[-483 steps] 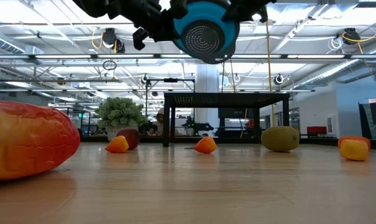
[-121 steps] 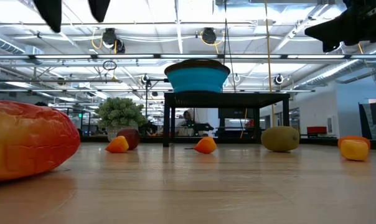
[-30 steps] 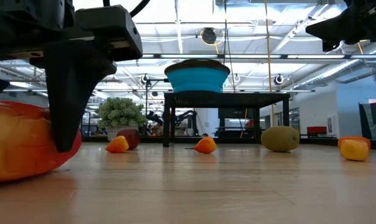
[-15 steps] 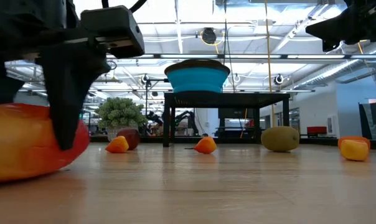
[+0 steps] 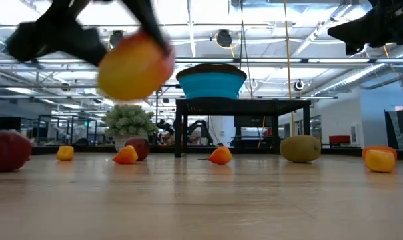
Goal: Pick & Place Fruit
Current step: Put the orange mango into the blue strainer bowl on the shelf
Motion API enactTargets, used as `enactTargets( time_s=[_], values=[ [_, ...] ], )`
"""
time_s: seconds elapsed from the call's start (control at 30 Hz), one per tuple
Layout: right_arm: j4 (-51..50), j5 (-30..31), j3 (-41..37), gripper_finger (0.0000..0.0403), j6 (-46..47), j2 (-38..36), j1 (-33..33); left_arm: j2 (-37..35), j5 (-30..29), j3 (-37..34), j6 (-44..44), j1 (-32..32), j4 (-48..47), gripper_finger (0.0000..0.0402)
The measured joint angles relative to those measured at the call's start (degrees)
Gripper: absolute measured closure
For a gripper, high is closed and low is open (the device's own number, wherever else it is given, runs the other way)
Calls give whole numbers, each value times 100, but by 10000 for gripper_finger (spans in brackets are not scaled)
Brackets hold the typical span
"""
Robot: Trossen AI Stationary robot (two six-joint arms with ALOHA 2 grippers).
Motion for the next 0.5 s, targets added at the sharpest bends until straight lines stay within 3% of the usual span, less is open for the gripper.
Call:
enactTargets(
  time_s=[0.2,0.37,0.5],
  values=[
    [2,2,0,403,-177,0,0,-12,-1260,0,1556,-191,1571,168],
    [0,0,0,403,-181,0,2,-12,-1731,1,2809,-209,2944,179],
    [0,0,0,403,-181,0,1,-12,-1750,0,3923,-207,4166,184]
  ],
)
